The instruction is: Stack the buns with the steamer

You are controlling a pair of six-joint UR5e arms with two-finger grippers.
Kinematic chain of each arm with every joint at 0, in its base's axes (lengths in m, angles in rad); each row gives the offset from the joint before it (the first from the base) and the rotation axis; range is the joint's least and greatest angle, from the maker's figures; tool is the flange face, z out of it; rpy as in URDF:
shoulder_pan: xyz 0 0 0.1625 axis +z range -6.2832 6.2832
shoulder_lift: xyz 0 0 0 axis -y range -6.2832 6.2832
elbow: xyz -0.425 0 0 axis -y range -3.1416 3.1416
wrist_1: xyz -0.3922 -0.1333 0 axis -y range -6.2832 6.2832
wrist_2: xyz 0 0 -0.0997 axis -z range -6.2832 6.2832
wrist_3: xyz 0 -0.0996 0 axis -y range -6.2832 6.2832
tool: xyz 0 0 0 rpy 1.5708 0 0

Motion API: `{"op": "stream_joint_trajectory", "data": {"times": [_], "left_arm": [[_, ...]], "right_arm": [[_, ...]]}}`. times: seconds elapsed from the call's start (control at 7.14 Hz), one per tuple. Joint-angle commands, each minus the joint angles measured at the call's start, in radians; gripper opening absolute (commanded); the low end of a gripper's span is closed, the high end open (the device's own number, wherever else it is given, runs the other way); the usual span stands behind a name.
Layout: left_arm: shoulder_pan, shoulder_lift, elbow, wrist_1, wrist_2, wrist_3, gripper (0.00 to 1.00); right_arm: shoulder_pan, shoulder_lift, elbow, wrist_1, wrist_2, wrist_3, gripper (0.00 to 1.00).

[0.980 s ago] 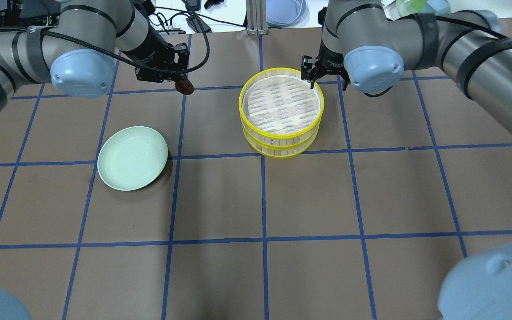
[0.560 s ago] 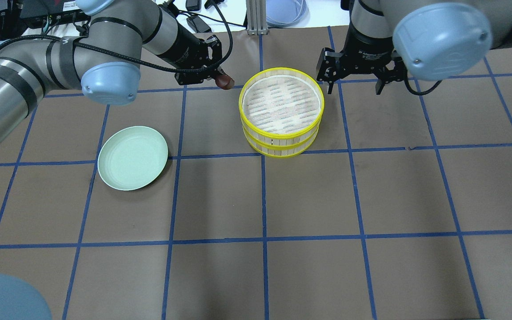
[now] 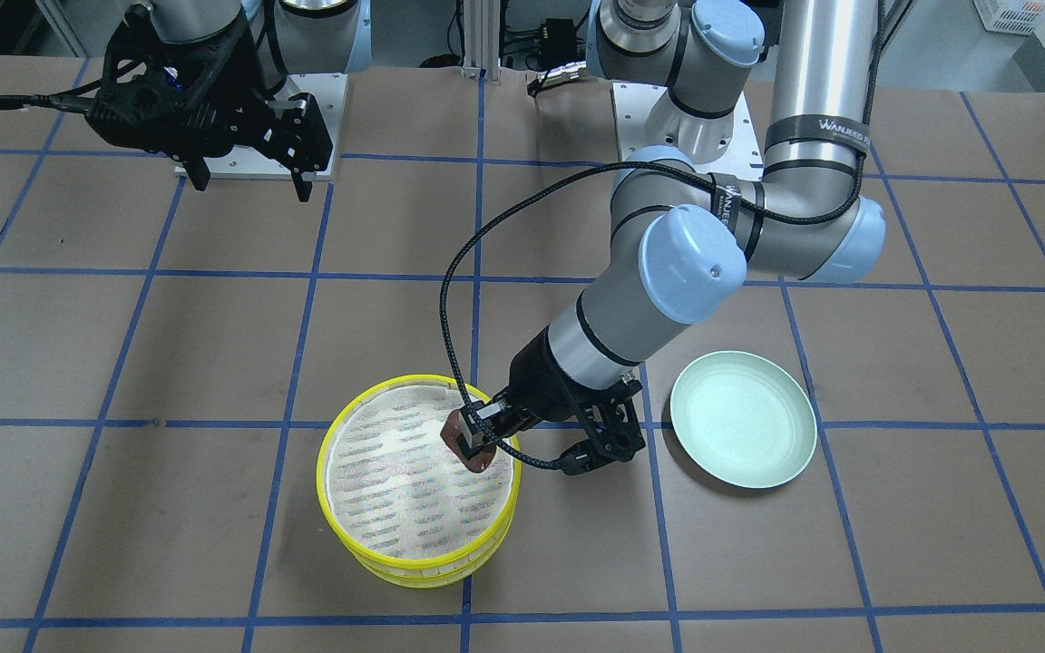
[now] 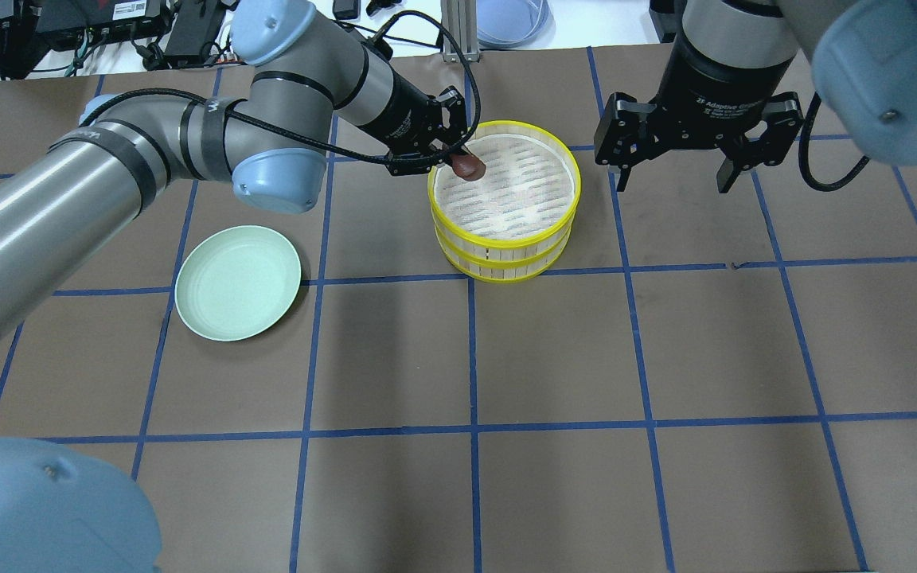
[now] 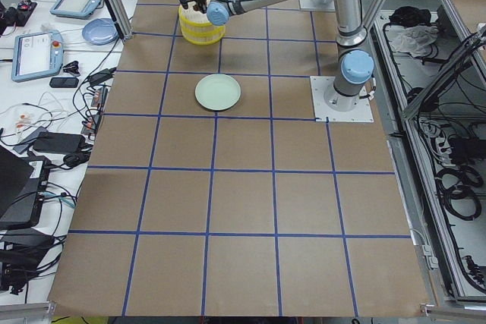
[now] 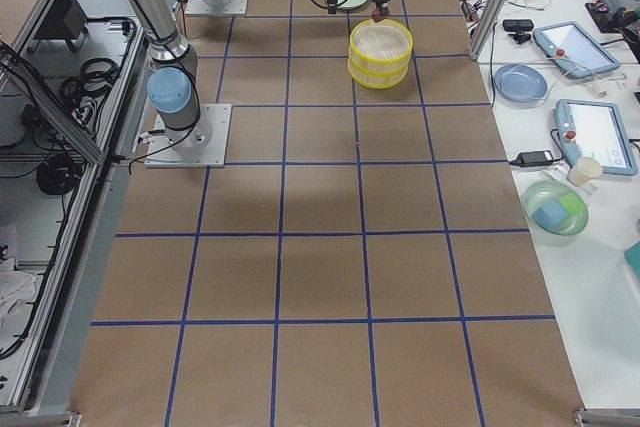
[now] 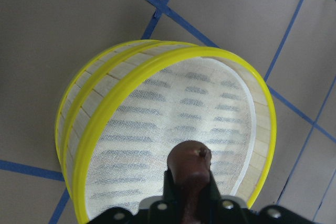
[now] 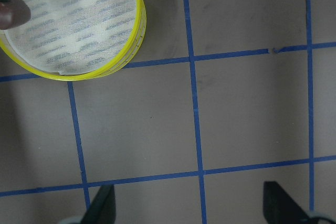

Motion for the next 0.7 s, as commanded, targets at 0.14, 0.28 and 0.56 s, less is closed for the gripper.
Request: {"op": "stream_joint_trajectory", "data": {"times": [0.14,0.28,0.56], "left_arm": [[-0.022,-0.024,0.001,0.039,0.034,-0.018,1.00],[-0.021,-0.021,0.016,0.037,0.035,-0.021,1.00],[-0.007,0.023,0.036,0.034,0.183,0.103,1.00]], "right_arm": [[-0.034,0.026,-0.001,-0.052,0.009,-0.165,1.00],[-0.074,0.027,-0.001,-0.055,0.042,-0.211,1.00],[-0.076,-0.002,-0.006,-0.053,0.013,-0.210,1.00]]}}
